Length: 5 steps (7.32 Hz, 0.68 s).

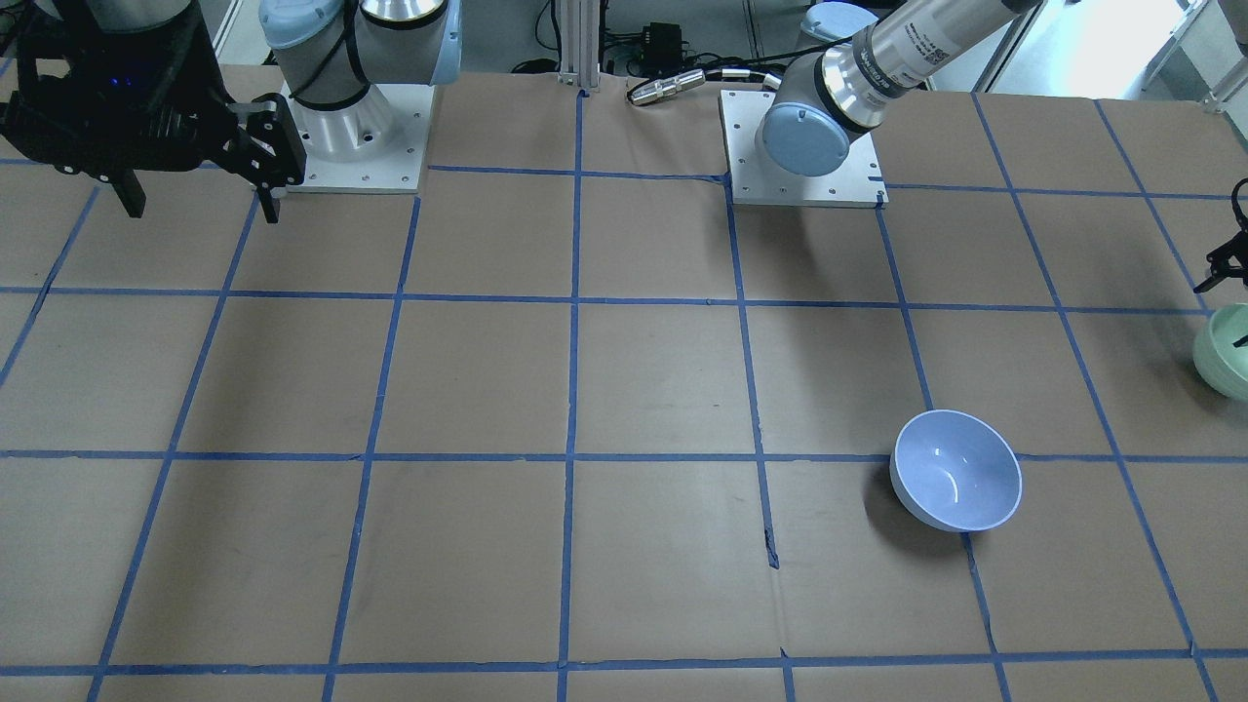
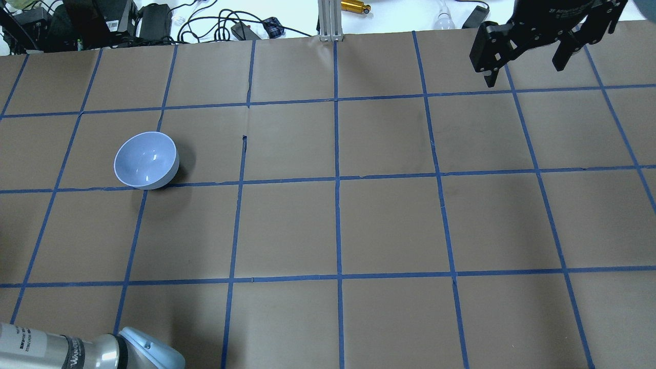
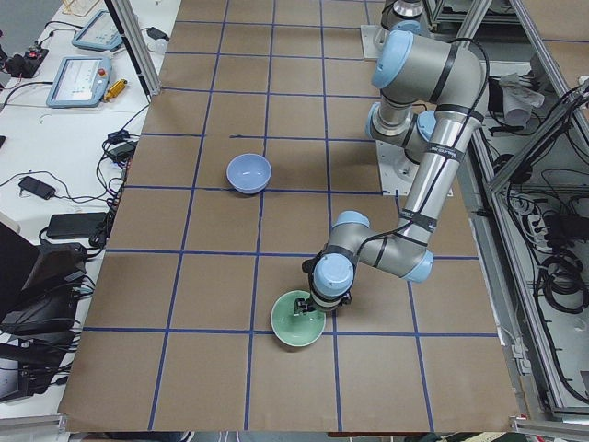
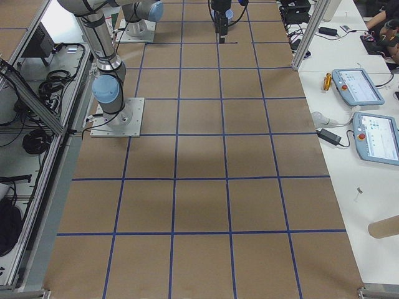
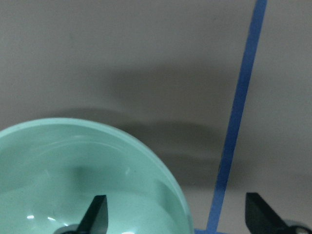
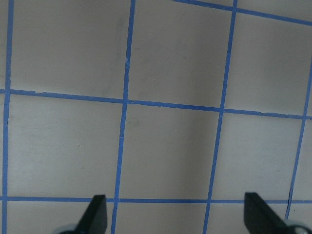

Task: Stack green bowl on blue bowl
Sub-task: 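Position the left gripper fingers around the mint green bowl rim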

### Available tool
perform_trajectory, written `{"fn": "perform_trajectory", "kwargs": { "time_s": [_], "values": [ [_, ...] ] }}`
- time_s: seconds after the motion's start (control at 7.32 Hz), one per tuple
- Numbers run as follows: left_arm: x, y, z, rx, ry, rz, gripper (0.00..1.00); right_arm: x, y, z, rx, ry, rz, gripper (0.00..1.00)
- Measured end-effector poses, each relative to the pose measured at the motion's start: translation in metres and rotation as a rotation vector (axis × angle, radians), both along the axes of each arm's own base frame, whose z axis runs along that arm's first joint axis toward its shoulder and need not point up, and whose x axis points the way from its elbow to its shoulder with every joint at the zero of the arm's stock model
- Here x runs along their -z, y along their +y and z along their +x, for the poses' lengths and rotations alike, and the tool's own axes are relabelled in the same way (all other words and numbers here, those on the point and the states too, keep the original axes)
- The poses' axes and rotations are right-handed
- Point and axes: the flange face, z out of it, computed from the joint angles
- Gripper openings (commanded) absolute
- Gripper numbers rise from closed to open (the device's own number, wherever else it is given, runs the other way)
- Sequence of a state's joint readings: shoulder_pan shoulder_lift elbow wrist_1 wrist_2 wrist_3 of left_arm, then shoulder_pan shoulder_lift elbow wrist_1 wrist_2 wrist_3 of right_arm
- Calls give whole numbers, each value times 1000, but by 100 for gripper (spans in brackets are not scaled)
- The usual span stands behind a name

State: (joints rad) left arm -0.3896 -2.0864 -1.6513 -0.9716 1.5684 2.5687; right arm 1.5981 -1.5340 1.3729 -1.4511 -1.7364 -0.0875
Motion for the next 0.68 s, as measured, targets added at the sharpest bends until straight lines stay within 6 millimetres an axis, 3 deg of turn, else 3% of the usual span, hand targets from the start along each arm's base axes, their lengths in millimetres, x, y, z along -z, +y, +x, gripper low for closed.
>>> {"fn": "perform_trajectory", "kwargs": {
  "time_s": [0.68],
  "values": [
    [2,-4,0,0,-9,-9,90,0,0,0,0,0,0,100]
  ]
}}
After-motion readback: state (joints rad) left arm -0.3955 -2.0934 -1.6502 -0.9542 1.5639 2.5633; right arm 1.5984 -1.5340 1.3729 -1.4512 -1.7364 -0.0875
